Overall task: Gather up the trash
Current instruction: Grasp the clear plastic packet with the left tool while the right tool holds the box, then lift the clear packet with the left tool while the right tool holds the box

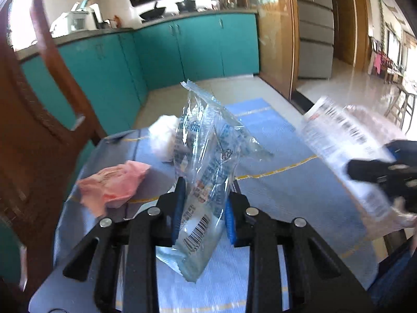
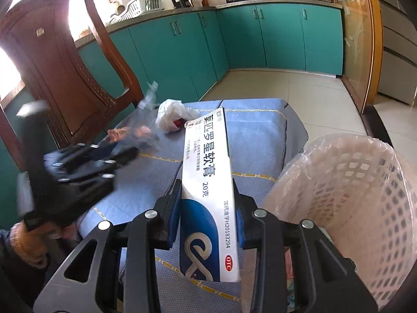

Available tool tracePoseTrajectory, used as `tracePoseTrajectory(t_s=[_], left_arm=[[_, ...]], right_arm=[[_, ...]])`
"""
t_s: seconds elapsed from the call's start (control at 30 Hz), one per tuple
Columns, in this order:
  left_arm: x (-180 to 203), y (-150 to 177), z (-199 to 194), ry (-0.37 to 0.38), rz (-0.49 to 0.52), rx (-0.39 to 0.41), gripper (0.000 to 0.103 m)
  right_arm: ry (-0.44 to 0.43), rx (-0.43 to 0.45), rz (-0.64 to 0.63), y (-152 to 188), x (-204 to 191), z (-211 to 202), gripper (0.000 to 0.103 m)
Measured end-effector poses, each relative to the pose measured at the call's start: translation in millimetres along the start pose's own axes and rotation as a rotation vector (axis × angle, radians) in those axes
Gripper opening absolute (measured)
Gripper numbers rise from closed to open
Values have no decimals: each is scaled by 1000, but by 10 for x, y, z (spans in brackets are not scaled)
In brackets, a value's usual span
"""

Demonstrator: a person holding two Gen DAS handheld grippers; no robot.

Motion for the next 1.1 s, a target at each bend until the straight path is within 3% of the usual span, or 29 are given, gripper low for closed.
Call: tracePoseTrajectory(t_s=[0.4, 0.77, 1.1], left_arm=[[-38, 218, -520, -16, -63, -1, 28], [-116, 705, -400, 39, -156, -138, 28], [-129, 819, -386, 41, -155, -167, 28]], right_arm=[[-20, -37, -72, 93, -302, 126, 34], [-8, -92, -120, 211, -463, 266, 34], [5, -128, -137, 282, -520, 379, 34]])
Point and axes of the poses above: each gripper's, at about its wrist camera, not at the fingertips, and z roughly the way its jaws point, x to its right, y to its underside, the point moved 3 cm from there along z, roughly the way its jaws point
